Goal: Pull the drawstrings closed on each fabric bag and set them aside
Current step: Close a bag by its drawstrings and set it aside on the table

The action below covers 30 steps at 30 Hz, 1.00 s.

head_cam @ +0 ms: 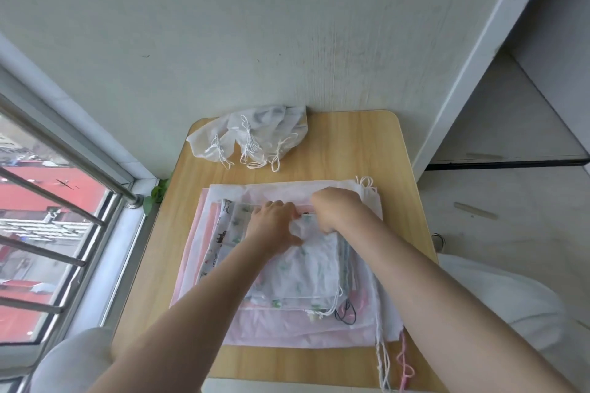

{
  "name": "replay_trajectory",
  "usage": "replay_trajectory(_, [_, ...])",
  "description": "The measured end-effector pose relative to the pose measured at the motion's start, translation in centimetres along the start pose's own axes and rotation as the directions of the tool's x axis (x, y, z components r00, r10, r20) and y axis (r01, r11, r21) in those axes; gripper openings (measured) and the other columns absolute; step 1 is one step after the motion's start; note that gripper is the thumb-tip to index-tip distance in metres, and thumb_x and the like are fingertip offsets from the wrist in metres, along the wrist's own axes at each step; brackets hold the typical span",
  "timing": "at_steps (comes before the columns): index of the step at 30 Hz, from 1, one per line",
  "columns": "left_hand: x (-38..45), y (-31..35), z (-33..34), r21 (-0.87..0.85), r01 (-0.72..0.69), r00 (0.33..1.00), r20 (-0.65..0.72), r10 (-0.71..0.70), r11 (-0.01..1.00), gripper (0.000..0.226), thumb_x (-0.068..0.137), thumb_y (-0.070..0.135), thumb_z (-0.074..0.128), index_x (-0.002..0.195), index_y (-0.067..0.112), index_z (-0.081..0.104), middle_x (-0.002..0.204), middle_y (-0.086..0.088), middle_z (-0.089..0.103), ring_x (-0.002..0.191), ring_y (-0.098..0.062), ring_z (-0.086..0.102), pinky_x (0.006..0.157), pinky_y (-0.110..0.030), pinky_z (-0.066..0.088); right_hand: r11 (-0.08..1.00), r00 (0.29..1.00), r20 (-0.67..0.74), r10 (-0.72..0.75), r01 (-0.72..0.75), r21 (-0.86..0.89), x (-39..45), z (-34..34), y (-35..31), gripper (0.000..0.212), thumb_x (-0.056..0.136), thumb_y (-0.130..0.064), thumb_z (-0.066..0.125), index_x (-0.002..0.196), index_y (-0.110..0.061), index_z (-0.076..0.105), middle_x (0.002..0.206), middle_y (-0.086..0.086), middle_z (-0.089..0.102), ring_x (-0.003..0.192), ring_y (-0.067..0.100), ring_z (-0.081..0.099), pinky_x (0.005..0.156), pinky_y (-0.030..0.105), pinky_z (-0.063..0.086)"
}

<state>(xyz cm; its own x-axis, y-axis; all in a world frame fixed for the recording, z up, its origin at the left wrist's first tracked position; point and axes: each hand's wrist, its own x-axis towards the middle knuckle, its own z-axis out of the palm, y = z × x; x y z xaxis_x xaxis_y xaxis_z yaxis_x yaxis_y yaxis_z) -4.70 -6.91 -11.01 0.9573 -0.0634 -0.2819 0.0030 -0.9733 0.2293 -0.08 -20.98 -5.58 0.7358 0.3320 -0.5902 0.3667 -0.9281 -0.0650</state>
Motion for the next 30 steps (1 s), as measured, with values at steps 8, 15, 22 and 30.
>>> replay_trajectory(8, [-0.4,0.7,-0.4,0.076,-0.024,0.999,-0.021,0.026,0.997,0.053,0.076,0.045,0.076,0.124,0.033,0.056,0.124,0.002,0.051,0.119,-0.019,0.045,0.102,-0.038,0.033,0.997,0.953,-0.299,-0.054,0.068,0.037,-1.7,1.5,0.2,0.024,0.092,-0.001,0.047,0.111,-0.004,0.061,0.114,0.011,0.061,0.104,0.028,0.061,0.072,0.029,0.038])
replay_trajectory(15, [-0.6,3.1,-1.6,-0.117,-0.021,0.995,-0.103,0.009,0.993,0.026,0.096,0.037,0.052,0.080,0.021,0.063,0.089,-0.001,0.066,0.094,-0.025,0.060,0.078,-0.033,0.039,0.964,0.874,-0.469,-0.129,0.221,0.147,-1.7,0.8,1.3,0.018,0.093,-0.021,0.058,0.107,-0.011,0.055,0.107,0.008,0.056,0.105,0.027,0.052,0.088,0.037,0.040])
replay_trajectory(22, [-1.5,0.5,-3.7,-0.506,0.282,0.956,0.072,-0.286,0.815,0.019,0.085,0.015,0.061,0.072,0.009,0.072,0.058,0.004,0.069,0.054,-0.010,0.066,0.056,-0.018,0.052,0.881,0.979,-0.205,-0.018,0.112,0.459,-0.9,0.9,1.4,0.020,0.086,-0.020,0.070,0.076,-0.010,0.056,0.075,0.007,0.053,0.069,0.024,0.054,0.059,0.030,0.041])
replay_trajectory(30, [-4.5,-4.2,-3.3,-0.890,0.371,0.912,0.295,-0.286,0.265,0.036,0.077,0.048,0.072,0.095,0.018,0.077,0.097,-0.004,0.074,0.088,-0.023,0.065,0.084,-0.036,0.050,0.916,0.963,-0.096,-0.250,0.267,0.298,-0.4,1.2,-4.0,0.034,0.094,-0.025,0.061,0.127,-0.020,0.061,0.124,0.004,0.059,0.111,0.025,0.057,0.092,0.032,0.047])
